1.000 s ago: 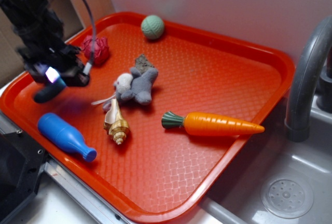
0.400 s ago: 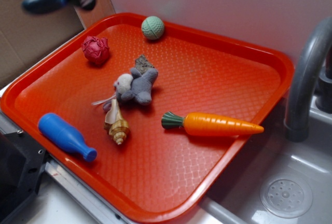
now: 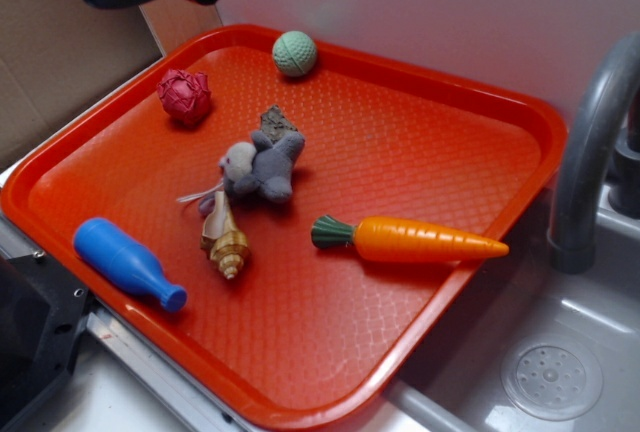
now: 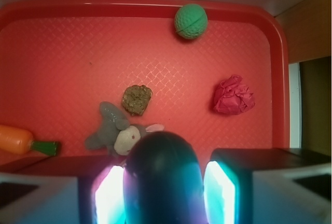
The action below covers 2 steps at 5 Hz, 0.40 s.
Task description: Grab the plastic pickle.
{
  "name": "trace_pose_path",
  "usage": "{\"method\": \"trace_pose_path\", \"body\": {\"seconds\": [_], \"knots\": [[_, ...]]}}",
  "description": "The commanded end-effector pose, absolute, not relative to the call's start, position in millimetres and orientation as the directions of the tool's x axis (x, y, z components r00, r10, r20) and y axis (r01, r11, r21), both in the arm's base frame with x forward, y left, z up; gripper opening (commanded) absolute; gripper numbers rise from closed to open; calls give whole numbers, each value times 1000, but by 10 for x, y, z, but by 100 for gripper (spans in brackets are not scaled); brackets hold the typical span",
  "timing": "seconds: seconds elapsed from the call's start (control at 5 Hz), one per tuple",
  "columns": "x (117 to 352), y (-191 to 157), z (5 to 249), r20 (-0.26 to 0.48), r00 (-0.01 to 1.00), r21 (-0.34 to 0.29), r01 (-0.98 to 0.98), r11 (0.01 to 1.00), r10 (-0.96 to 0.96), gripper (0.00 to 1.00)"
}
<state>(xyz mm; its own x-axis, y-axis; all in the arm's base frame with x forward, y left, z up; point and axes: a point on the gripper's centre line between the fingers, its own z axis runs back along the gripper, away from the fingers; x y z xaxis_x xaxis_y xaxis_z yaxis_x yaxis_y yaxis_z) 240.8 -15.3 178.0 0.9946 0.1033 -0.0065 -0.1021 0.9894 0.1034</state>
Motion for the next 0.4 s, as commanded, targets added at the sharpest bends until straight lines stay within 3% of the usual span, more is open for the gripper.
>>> {"method": "trace_pose_path", "body": {"seconds": [0.0, 0.2], "knots": [[2365, -70, 1920, 120, 986, 39, -119, 992, 114, 0], [2319, -65, 1917, 153, 982, 30, -112, 993, 107, 0]]}}
